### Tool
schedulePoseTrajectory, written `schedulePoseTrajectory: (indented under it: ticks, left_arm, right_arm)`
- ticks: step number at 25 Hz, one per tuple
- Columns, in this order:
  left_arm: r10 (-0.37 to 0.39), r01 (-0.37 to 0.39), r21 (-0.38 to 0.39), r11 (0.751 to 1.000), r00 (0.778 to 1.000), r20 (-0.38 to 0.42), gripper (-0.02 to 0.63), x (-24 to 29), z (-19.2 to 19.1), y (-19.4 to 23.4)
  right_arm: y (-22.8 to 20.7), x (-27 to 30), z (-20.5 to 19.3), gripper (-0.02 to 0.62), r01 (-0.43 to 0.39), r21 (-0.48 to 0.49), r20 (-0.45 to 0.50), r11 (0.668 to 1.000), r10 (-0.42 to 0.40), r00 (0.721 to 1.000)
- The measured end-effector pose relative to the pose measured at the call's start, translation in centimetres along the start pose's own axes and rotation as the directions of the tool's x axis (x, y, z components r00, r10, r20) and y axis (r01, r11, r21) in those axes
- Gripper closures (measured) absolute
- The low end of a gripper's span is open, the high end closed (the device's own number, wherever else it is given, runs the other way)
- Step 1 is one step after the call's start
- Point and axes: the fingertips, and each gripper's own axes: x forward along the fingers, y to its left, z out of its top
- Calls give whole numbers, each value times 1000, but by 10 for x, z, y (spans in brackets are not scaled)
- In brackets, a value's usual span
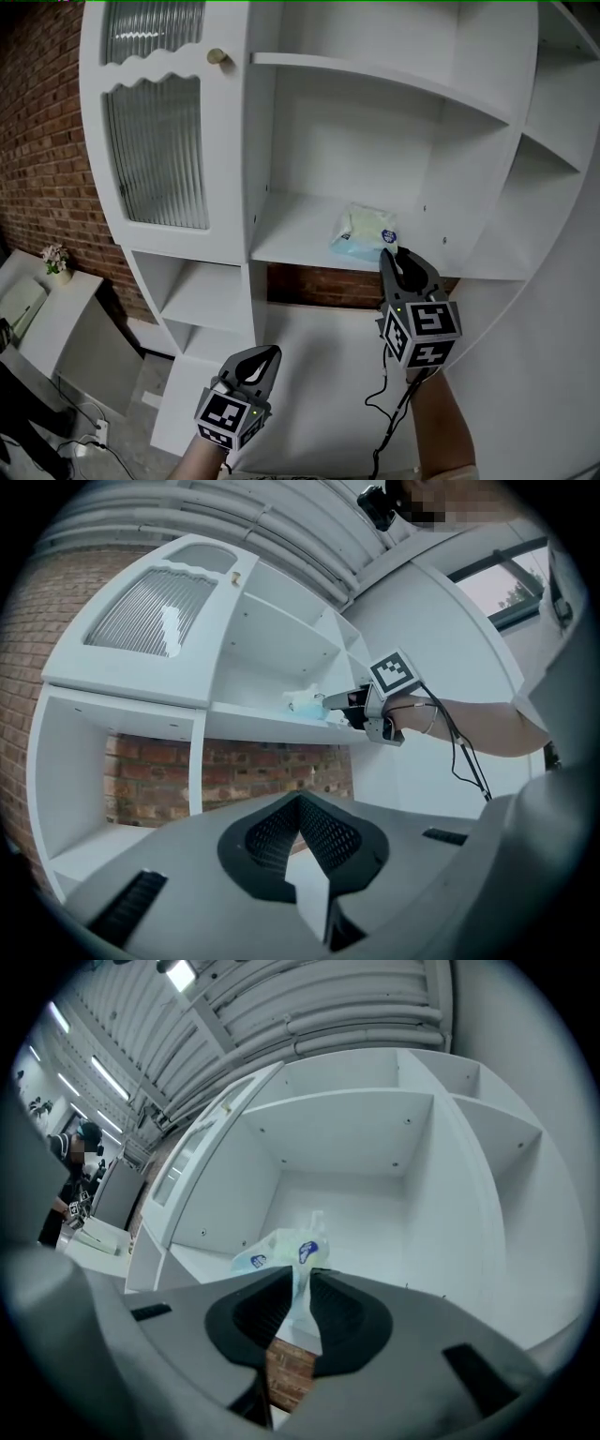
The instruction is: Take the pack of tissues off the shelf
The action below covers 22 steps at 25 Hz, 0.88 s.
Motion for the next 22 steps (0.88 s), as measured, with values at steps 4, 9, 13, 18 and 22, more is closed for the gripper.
schedulePoseTrajectory:
  ticks: [4,9,13,18,22]
  left_arm:
    - [0,0,1,1000,1000,-1,592,1,0,1]
    - [6,-6,6,1000,1000,3,592,-4,3,4]
    - [13,-13,9,1000,1000,10,592,-10,7,3]
    - [2,-2,-6,1000,1000,0,592,-23,4,-9]
    - [-2,2,-4,1000,1000,-5,592,-29,-4,-20]
  right_arm:
    - [3,0,0,563,4,-17,-6,1000,-4,1000]
    - [9,-12,10,577,4,-28,34,1000,-3,999]
    - [18,-36,18,580,1,-24,82,1000,1,997]
    - [38,-75,5,580,-23,-20,90,1000,25,996]
    - [59,-100,-29,580,-48,14,56,999,47,997]
